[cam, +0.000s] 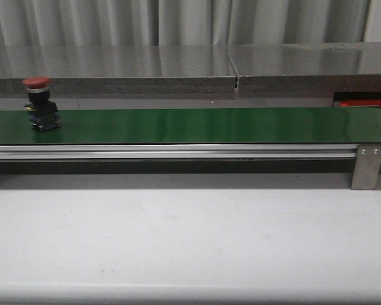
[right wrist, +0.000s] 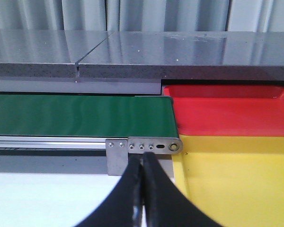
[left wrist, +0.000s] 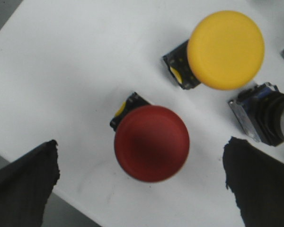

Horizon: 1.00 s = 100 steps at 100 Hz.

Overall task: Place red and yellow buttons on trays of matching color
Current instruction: 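Lower the left gripper onto another red button and grasp it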

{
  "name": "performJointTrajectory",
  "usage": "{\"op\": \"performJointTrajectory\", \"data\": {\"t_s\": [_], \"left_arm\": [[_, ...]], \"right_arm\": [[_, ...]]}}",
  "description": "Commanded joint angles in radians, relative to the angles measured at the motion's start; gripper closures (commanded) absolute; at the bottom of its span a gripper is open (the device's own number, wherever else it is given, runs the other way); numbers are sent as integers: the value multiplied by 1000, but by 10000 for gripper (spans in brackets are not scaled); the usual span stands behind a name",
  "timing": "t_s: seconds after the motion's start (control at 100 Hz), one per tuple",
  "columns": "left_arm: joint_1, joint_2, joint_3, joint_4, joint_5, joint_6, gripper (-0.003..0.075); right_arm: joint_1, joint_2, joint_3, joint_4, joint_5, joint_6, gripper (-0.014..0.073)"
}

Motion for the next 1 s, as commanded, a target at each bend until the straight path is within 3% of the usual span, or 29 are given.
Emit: {"op": "performJointTrajectory", "data": {"t_s": [0.0,0.33,0.47,0.68,0.87,0.99], "left_arm": [[3,-31,-44,-6,-56,7,69],[3,37,-110,-4,-62,8,72],[3,41,-110,-4,-54,8,127],[3,41,-110,-23,-25,8,330],[3,41,-110,-29,-8,8,610],[3,39,-110,-36,9,8,741]], "right_arm": [[2,-11,-18,-8,-90,-6,660],[2,-11,-18,-8,-90,-6,660],[2,-11,-18,-8,-90,-6,660],[2,-11,-18,-8,-90,-6,660],[2,-11,-18,-8,-90,-6,660],[2,-11,-18,-8,-90,-6,660]]}}
